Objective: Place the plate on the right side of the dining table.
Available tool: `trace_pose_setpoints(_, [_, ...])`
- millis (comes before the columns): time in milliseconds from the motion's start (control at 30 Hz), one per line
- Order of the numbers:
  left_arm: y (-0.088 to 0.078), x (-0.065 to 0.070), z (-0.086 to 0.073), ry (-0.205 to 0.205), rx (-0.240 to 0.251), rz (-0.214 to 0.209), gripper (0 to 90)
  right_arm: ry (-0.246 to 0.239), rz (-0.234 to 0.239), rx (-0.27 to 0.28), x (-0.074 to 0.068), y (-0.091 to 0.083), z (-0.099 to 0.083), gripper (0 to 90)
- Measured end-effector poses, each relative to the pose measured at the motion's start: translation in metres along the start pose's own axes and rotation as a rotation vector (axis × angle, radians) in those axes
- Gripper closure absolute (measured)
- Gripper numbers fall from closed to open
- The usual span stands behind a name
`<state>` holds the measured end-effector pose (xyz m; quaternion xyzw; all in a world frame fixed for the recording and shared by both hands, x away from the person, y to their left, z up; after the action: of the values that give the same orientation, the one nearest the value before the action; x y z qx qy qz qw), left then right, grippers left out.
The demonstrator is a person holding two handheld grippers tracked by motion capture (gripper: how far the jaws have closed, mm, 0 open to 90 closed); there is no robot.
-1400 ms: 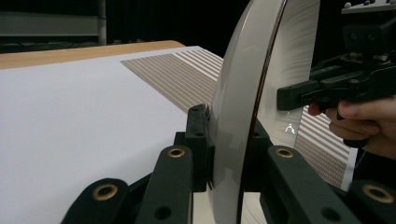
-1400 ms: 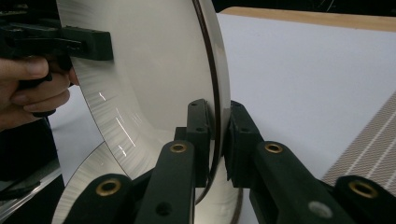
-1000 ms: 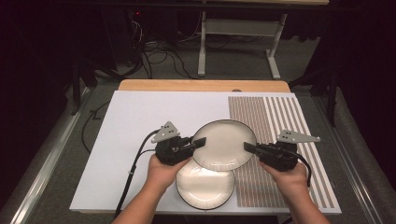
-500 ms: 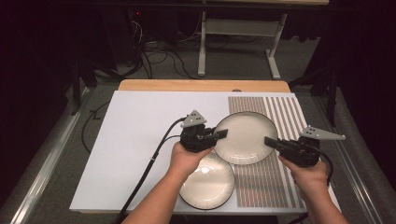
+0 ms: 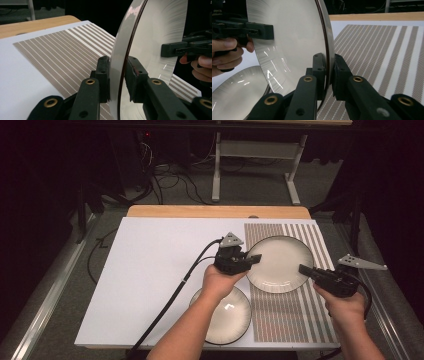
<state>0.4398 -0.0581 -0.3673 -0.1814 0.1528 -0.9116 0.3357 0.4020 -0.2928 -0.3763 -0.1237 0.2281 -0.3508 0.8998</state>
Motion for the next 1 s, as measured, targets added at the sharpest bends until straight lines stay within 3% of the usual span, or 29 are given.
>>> trace_pose_setpoints(267, [0.02,0.012,0.008,0.012,-0.028,0.01,72.9,0.025,-0.02,0.008,0.017,-0.015,-0.003,84.2])
trace_pose_setpoints(500, [0.038,0.014,0.01,-0.001,-0.052,0.011,71.9,0.044,-0.046,-0.002,0.03,-0.021,-0.003,84.3])
trace_pose_setpoints(1000, [0.073,0.012,-0.012,-0.029,-0.142,0.028,71.2,0.077,-0.088,-0.051,0.056,-0.021,-0.02,84.7])
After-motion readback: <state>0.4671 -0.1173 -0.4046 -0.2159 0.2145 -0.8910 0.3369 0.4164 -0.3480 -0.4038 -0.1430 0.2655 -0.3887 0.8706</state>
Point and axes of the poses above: each handheld gripper's, and its own axes: y roughly forward along the jaws, z roughly out of its top, x roughly to its right, the point moved 6 cm from there along y, roughly forward along the jaws, and after that the axes turned 7 degrees about z, right-handed, at the moved point
